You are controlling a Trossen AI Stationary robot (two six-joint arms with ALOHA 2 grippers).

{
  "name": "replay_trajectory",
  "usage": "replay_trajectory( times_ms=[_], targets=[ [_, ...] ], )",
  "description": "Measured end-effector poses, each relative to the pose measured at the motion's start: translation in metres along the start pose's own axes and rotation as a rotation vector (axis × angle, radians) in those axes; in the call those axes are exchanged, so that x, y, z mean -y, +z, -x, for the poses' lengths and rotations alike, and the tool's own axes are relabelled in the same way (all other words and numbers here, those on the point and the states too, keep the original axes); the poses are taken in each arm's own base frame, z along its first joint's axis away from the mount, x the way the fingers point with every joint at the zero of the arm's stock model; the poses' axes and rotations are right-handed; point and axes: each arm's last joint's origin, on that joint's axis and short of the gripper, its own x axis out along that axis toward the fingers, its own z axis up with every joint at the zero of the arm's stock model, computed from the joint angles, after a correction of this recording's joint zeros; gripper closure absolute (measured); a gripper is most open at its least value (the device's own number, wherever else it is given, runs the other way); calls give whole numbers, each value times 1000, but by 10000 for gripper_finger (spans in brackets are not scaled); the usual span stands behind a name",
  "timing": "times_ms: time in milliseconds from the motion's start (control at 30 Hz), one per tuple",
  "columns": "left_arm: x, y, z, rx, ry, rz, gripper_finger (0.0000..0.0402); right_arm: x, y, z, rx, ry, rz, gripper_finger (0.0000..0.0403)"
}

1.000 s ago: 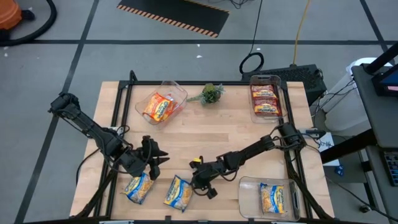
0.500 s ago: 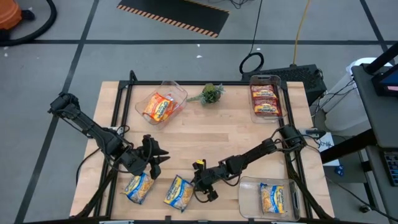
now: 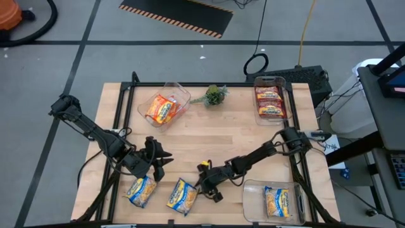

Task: Sort Maruchan noodles
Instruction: Put the right blue noodle pack into the bottom transparent bin

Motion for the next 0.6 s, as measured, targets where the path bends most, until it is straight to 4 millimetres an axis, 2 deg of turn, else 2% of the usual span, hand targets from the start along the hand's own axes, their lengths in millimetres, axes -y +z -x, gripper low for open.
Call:
replay_trajectory(
  times_ms=[133, 300, 433, 600],
  targets=[
    [0, 0, 0, 1, -1, -1, 298, 1, -8, -11, 54, 10, -27, 234],
    [0, 0, 0, 1, -1, -21, 298, 1, -13, -14, 55, 22, -49, 246],
    [0, 0, 0, 1, -1, -45, 298, 1, -12, -15, 61, 23, -50, 287],
    [0, 0, 0, 1, -1, -52, 298, 1, -6, -10, 72, 39, -29, 360]
  ],
)
